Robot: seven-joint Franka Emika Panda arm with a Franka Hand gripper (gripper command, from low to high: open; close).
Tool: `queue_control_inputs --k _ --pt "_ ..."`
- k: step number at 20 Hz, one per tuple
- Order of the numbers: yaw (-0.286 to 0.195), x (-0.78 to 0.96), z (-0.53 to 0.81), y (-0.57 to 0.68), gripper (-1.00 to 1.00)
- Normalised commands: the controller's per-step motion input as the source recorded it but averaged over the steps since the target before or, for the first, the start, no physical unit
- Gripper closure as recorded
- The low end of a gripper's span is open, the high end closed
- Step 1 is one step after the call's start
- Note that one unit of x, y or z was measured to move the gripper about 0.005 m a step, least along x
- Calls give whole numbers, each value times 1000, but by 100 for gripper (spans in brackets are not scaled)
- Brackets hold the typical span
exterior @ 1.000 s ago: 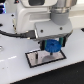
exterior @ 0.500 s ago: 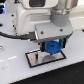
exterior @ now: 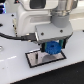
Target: Insert the blue gear onto the right peg, followed by the red gear
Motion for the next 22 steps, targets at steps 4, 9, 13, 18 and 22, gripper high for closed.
queue_control_inputs --k 4,9,13,18,22 --pt "0 86 90 13 100" --pt "0 155 -75 -3 100" --pt "0 237 -138 -16 100" --pt "0 214 -23 0 100" --pt "0 386 256 0 100"
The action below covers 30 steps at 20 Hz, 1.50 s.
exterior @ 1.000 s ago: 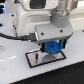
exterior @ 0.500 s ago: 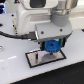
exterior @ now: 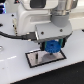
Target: Insert the blue gear onto the right peg, followed by the red gear
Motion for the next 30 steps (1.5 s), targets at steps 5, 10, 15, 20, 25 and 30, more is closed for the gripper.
queue_control_inputs --k 5,10,15,20,25,30 --pt "0 392 329 0 100" --pt "0 179 18 -14 100" --pt "0 147 -124 -61 100" --pt "0 141 -173 -7 100" --pt "0 178 -179 24 100" --pt "0 155 -186 37 100"
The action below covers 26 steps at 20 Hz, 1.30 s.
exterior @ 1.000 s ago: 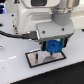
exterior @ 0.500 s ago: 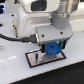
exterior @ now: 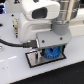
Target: Insert the blue gear onto the right peg, followed by the red gear
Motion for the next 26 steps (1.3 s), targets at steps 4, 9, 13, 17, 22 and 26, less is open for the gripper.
queue_control_inputs --k 4,9,13,17,22,26 --pt "0 76 -134 43 100" --pt "0 37 -69 58 100" --pt "0 -1 140 84 -100" --pt "0 -65 397 105 -100" --pt "0 -172 452 69 -100" --pt "0 -454 296 137 -100"
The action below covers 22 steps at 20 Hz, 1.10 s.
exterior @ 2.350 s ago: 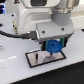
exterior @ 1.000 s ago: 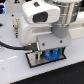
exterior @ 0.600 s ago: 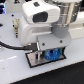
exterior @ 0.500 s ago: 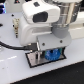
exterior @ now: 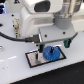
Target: Insert the blue gear onto the right peg, followed by the red gear
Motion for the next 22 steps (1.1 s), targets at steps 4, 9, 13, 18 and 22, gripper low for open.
queue_control_inputs --k 4,9,13,18,22 --pt "0 -546 187 254 -100" --pt "0 -615 61 438 -100" --pt "0 -595 4 461 -100" --pt "0 -544 -4 508 -100" --pt "0 -451 -19 529 -100"
